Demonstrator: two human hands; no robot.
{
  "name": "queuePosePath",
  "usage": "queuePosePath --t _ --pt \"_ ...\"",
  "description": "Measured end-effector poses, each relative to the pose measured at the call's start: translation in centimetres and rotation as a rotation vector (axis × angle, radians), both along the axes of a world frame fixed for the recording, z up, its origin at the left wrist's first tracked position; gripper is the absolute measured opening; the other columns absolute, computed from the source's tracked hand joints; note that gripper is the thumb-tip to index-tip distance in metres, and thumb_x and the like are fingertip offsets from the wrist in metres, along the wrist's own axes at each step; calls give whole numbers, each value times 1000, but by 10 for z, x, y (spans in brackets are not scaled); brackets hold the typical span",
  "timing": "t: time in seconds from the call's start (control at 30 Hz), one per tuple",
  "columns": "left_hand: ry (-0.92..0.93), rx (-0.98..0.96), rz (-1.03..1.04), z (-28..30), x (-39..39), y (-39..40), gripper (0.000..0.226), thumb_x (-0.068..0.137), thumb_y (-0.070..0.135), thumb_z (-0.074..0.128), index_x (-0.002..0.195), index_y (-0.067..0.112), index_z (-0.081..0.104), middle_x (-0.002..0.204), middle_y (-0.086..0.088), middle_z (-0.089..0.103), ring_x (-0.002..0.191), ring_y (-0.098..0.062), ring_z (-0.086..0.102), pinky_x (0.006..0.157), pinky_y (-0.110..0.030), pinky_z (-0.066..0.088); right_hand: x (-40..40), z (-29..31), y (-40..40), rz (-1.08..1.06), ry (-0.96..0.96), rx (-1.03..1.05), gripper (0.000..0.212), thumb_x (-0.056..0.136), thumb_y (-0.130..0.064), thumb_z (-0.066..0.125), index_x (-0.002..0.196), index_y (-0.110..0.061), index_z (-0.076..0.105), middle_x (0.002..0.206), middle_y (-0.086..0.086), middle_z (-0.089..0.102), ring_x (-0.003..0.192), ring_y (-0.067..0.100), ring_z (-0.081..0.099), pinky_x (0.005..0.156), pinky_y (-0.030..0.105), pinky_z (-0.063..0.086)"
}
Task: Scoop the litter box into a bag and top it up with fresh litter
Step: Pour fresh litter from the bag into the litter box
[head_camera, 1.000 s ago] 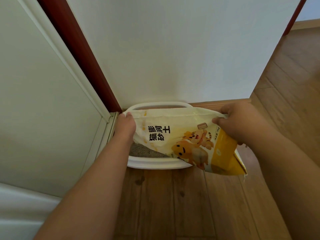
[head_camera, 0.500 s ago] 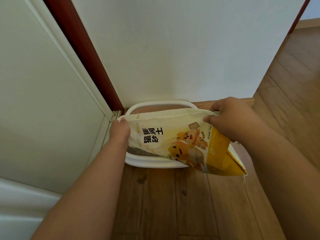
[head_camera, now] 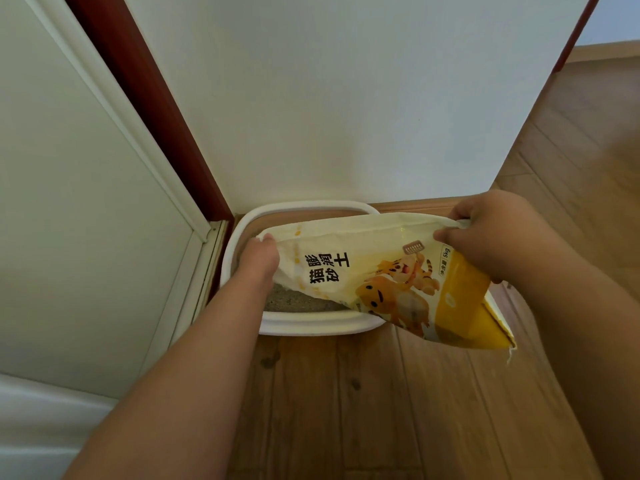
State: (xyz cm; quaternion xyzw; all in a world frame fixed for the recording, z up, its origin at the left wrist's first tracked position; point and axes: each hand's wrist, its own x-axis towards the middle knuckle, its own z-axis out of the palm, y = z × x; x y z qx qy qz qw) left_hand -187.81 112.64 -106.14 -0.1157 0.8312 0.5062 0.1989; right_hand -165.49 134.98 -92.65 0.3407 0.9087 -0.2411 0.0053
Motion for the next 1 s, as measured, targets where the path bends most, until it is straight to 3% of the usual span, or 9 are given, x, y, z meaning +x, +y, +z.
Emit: queuePosePath --t 0.13,0.33,0.47,0.63,0.73,0.8,1.0 --pt "-35 57 14 3 4 10 54 108 45 36 157 22 34 150 -9 49 130 -34 52 110 -54 45 3 2 6 -2 -2 20 30 95 -33 67 119 -14 68 79 2 61 56 20 62 37 24 45" --pt "18 -69 -41 3 2 10 52 109 40 34 151 12 44 147 -16 52 130 -38 52 108 -49 46 4 1 8 -13 -29 -20 30 95 -34 67 118 -14 67 78 4 63 51 20 63 33 21 42" --pt "20 -98 4 9 0 1 51 110 37 32 154 12 40 148 -15 51 130 -37 51 107 -48 45 1 4 1 13 -21 -46 30 96 -33 67 120 -16 66 77 3 61 50 19 61 30 19 39" --pt "87 -160 42 10 -2 -18 49 109 35 30 150 10 43 142 -18 54 126 -39 54 107 -52 46 -6 4 -12 82 9 -46 22 96 -31 67 112 -17 70 75 0 61 57 14 59 44 25 43" --pt "111 -166 64 6 -2 -26 48 111 33 30 150 8 43 142 -18 52 128 -38 52 100 -41 44 -12 4 -22 124 22 -37 21 96 -30 67 112 -17 71 75 -1 63 59 14 59 49 27 48" --pt "127 -175 93 3 0 -31 48 111 34 30 151 9 41 144 -16 52 129 -37 52 93 -40 40 -16 2 -27 146 24 -29 23 96 -29 66 114 -17 71 77 -2 62 60 13 58 49 25 47" --pt "144 -122 138 9 2 -34 46 111 33 30 149 12 42 143 -15 52 128 -37 52 99 -44 43 -15 -4 -31 143 -5 -2 24 96 -33 65 113 -17 72 75 -2 62 59 11 57 49 25 47"
